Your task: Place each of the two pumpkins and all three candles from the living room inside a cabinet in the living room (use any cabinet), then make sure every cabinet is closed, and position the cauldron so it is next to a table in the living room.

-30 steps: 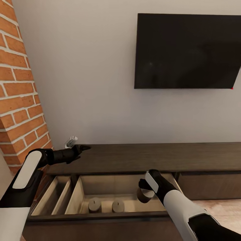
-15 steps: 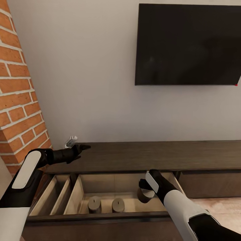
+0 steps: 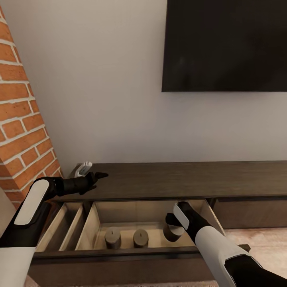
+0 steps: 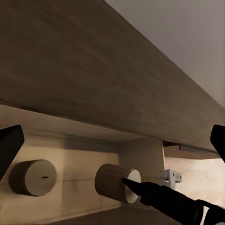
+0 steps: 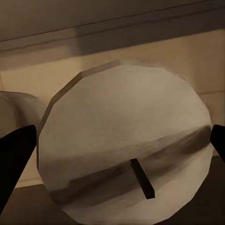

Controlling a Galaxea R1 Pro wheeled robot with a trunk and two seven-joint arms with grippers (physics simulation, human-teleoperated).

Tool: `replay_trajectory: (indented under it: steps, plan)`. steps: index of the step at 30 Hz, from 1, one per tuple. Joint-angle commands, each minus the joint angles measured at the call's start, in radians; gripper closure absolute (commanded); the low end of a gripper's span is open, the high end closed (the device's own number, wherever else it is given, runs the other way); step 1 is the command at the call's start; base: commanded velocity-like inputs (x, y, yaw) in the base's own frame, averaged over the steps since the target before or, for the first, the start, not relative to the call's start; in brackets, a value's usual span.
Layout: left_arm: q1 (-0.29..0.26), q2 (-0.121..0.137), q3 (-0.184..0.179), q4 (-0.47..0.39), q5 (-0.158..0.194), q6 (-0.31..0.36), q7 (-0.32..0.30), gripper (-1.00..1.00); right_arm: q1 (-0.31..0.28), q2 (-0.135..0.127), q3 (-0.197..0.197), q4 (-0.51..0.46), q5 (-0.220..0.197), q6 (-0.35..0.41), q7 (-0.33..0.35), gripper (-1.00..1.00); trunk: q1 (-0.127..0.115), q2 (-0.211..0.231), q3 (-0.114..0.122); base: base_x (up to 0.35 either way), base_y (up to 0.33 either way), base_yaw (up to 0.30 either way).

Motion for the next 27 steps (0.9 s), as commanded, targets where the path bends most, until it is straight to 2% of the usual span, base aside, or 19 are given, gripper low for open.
replay_trajectory:
  steps: [1, 12, 27]
  plan:
    - [-0.001, 0.000, 0.000, -0.001, 0.011, 0.002, 0.010, -1.00, -0.001, -0.001, 0.008, -0.002, -0.010, 0.003, -0.008, 1.00, 0.000, -0.001, -0.005, 0.000, 0.000, 0.000]
    - [-0.001, 0.000, -0.001, -0.001, 0.012, 0.003, 0.010, -1.00, -0.001, -0.001, 0.008, -0.002, -0.010, 0.003, -0.009, 1.00, 0.005, -0.003, -0.048, 0.000, 0.000, 0.000]
    - [-0.001, 0.001, -0.011, -0.014, 0.011, 0.005, 0.012, -1.00, -0.001, -0.001, 0.008, -0.002, -0.010, -0.017, -0.008, 1.00, 0.005, -0.003, -0.048, 0.031, -0.030, 0.000]
